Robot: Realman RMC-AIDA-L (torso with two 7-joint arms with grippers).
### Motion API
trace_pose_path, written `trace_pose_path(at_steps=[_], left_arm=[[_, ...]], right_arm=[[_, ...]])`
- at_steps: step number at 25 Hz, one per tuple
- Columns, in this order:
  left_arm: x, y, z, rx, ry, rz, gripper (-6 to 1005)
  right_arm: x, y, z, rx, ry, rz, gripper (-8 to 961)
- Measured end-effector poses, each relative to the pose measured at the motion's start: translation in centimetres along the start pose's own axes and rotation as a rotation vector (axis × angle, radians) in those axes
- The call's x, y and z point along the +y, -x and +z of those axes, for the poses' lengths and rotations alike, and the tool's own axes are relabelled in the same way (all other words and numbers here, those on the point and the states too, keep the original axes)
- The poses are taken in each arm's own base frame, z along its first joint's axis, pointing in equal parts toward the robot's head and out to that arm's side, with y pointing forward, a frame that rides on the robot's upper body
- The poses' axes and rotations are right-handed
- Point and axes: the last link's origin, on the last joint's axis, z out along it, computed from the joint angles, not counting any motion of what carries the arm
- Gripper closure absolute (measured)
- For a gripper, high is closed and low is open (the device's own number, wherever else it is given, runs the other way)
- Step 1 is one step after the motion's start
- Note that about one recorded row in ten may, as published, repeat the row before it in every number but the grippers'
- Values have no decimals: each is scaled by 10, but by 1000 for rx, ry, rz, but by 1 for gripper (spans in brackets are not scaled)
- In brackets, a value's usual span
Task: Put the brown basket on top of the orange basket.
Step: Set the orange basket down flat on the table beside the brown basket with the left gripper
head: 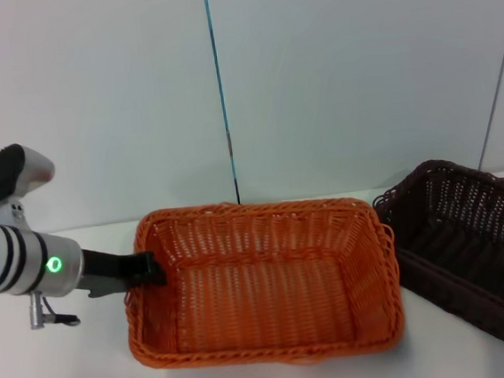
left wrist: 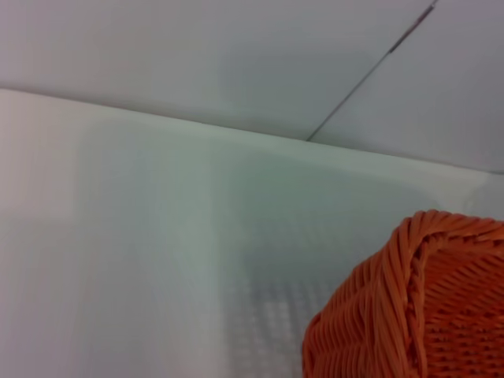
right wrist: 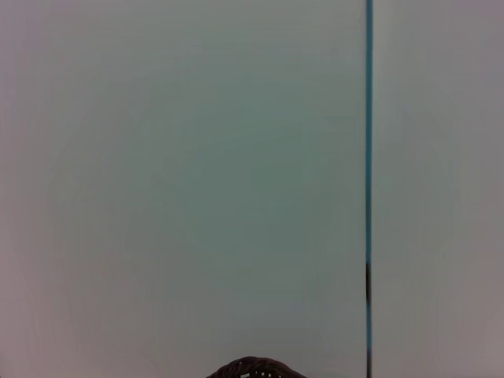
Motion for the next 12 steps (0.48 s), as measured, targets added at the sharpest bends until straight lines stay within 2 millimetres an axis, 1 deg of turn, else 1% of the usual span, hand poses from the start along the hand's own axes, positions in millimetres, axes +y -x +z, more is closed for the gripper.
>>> trace_pose_path(at_steps=[6,12], left_arm=[[9,3,6,-9,14,8,861],[5,6,7,-3,6,-14,860]], right_arm=[[1,-1,0,2,3,0,37],[2,-1,0,1,5,-2,37]])
